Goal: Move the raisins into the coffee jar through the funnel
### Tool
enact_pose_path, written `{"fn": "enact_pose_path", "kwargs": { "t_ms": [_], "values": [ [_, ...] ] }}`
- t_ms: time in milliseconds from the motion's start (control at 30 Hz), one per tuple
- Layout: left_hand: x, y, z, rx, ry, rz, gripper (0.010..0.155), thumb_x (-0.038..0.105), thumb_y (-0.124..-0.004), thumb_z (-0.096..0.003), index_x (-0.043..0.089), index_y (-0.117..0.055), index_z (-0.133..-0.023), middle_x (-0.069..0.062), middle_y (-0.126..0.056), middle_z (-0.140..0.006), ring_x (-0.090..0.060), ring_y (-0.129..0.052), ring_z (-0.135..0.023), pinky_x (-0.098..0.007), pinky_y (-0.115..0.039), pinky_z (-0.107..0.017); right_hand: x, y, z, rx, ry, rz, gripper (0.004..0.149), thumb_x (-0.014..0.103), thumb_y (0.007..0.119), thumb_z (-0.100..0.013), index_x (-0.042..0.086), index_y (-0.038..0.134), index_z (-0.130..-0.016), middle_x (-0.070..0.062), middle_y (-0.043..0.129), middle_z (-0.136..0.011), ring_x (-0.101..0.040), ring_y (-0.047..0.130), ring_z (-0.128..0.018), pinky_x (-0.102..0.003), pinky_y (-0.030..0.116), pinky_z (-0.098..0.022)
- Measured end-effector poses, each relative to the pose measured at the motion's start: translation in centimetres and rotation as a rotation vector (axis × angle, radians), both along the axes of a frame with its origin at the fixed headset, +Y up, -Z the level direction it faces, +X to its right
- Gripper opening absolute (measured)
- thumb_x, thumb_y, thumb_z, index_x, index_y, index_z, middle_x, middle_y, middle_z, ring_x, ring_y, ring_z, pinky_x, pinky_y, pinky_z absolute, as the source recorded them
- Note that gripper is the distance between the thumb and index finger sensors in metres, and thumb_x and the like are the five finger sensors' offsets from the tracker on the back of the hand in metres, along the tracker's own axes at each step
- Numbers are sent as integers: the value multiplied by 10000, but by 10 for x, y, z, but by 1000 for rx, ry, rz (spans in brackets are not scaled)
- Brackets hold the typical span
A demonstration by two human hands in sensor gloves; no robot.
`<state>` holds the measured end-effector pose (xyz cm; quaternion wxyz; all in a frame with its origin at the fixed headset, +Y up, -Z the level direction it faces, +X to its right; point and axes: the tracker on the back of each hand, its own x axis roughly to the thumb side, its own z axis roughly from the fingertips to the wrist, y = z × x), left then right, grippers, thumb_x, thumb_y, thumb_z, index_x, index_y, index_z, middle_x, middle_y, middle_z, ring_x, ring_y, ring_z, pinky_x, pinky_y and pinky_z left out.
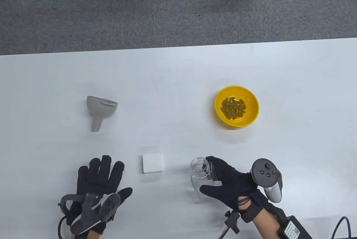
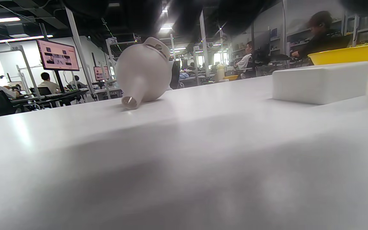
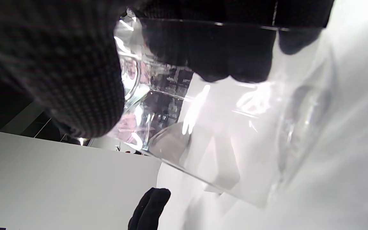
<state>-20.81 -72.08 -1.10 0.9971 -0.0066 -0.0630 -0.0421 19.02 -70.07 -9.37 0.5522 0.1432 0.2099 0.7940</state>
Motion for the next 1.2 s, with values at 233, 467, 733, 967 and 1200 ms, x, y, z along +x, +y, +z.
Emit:
{"fn": "enact_pose_path", "kwargs": {
  "t_ms": [233, 467, 733, 967, 1200],
  "values": [
    [3, -1, -1, -27, -33, 7, 889, 826, -644, -353, 425, -415, -1113, -28, -381, -1250, -418, -416, -1122, -683, -397, -781, 8, 3, -5, 45, -51, 42, 875, 527, 1052, -310, 187, 661, -1014, -178, 752, -1005, -445, 767, -883, -654, 644, -649],
    [6, -1, 1, -35, -47, -1, 877, 816, -655, -357, 421, -437, -1110, -35, -394, -1246, -413, -414, -1118, -682, -392, -779, 19, 12, -9, 112, -138, 168, 866, 560, 1061, -271, 271, 715, -1011, -164, 570, -944, -397, 590, -805, -663, 505, -685],
    [5, 0, 2, -35, -41, 18, 865, 801, -670, -362, 407, -470, -1105, -48, -427, -1237, -408, -442, -1112, -679, -406, -777, 36, 8, -24, 144, -153, 223, 864, 461, 1071, -267, 326, 685, -1028, -145, 706, -931, -395, 682, -821, -732, 458, -679],
    [6, 0, 2, -58, -41, 19, 859, 792, -672, -363, 404, -479, -1104, -51, -432, -1236, -408, -442, -1110, -677, -408, -777, 38, -4, -35, 114, -87, 202, 855, 407, 1063, -294, 299, 652, -1037, -150, 770, -970, -407, 758, -865, -719, 527, -677],
    [7, 0, 1, -80, -38, 26, 860, 790, -675, -362, 401, -482, -1104, -54, -431, -1234, -409, -442, -1109, -677, -408, -776, 34, -16, -41, 86, -55, 265, 850, 388, 1047, -310, 288, 633, -1046, -147, 763, -984, -411, 746, -883, -712, 529, -682]
  ]
}}
